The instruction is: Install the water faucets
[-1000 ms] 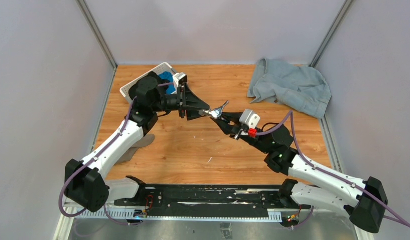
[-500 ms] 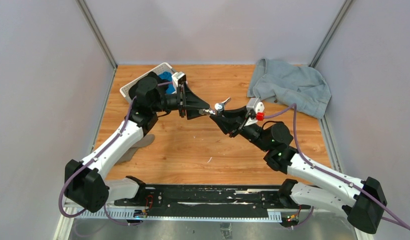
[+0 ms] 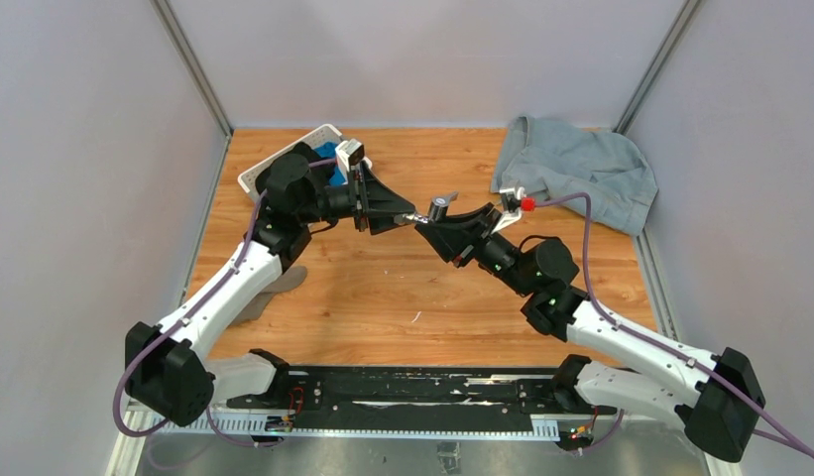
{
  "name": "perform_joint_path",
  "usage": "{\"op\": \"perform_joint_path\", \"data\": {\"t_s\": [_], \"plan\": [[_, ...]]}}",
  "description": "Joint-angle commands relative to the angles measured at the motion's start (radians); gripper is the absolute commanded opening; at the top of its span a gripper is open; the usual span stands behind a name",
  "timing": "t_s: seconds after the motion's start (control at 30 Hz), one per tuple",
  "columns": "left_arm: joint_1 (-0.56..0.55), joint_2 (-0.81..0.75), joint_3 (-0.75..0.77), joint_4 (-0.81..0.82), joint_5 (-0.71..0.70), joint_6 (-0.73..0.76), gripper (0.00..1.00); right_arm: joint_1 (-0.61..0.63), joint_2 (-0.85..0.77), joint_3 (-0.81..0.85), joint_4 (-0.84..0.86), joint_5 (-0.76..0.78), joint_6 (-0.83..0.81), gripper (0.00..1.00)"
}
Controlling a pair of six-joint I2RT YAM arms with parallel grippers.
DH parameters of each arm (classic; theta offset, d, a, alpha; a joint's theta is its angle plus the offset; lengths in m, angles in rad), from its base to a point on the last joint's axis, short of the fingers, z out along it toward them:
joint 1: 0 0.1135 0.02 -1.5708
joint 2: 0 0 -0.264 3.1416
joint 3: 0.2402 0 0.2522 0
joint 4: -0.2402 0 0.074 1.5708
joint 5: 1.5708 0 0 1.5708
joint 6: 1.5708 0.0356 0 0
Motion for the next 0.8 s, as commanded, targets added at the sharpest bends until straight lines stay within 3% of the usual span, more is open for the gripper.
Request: {"op": "perform_joint_path", "data": {"t_s": [0.0,0.3,0.53,0.77], "plan": [[-0.029,-0.033,-0.012,0.04,0.041,0.043,0.0,-0.025,0.034,0.012,-0.005,-0.024,0.183,0.0],[-0.03,-0.025,-0.032,0.132,-0.025,0.106,0.0,-0.094,0.034,0.002,0.017,-0.088,0.41,0.0],[-0.03,-0.054,-0.062,0.183,-0.112,0.248,0.0,-0.155,0.047,0.01,0.013,-0.17,0.565,0.0],[-0.03,-0.097,-0.147,0.411,-0.176,0.293,0.0,-0.207,0.055,0.072,-0.122,-0.273,0.67,0.0]]}}
